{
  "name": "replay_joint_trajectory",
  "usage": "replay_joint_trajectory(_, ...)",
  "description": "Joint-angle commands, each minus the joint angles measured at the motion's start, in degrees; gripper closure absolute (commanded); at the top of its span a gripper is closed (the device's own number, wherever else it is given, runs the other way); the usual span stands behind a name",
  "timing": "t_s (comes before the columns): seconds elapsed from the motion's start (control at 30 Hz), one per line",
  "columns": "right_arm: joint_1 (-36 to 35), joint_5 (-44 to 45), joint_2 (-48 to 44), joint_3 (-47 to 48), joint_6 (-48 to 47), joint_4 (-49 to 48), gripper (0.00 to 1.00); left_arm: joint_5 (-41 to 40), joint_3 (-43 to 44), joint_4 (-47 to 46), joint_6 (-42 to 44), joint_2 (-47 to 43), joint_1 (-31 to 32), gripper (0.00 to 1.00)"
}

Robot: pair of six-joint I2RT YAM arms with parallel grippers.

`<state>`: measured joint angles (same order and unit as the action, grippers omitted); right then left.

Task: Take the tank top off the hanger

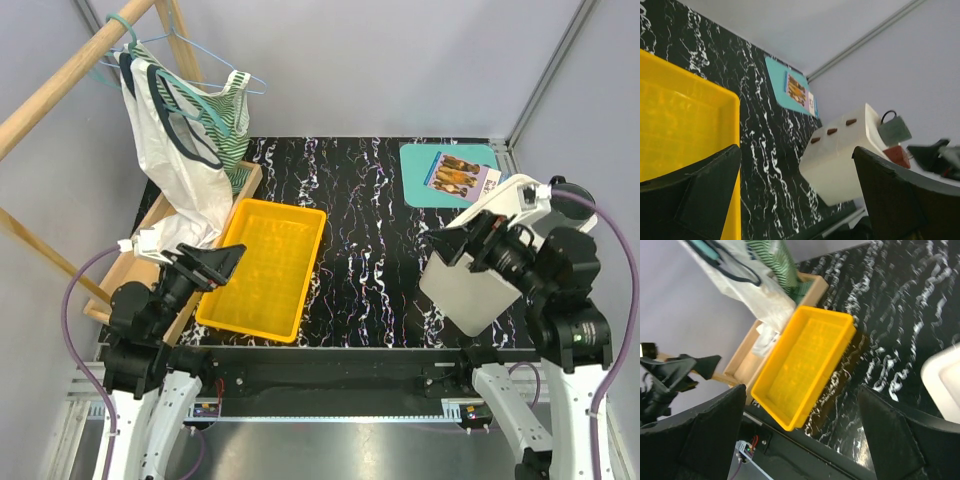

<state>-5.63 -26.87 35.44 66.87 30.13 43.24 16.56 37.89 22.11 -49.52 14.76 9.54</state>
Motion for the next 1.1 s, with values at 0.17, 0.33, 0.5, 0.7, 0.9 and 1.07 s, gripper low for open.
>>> replay_joint_trajectory(0.17,-1.31,-11.37,18.67,10.46,-1.04,-19.15,0.00,8.75,2.81,2.67,5.57,-2.81,-0.22,0.01)
replay_joint_trajectory(0.33,-17.17,2.51,28.77,17.93,-5.59,-21.36,0.00,7.79,3.42,5.75,6.71,-4.21,-0.22,0.01)
replay_joint_trajectory(0.5,-30.21,12.27,39.86,26.46,-12.54,-24.85,0.00,-4.39,7.45,15.67,11.09,-8.42,-0.22,0.01)
replay_joint_trajectory(0.7,-37.61,12.55,54.10,34.36,-21.77,-37.79,0.00,-15.49,12.46,24.64,15.93,-12.65,-0.22,0.01)
replay_joint_trajectory(0.9,-42.27,18.06,73.34,54.48,-31.78,-39.20,0.00,-20.33,13.53,29.04,16.91,-13.09,1.96,0.01)
replay_joint_trajectory(1.07,-42.36,16.34,86.71,72.41,-31.45,-36.40,0.05,-21.48,14.23,29.31,17.79,-13.45,3.99,0.01)
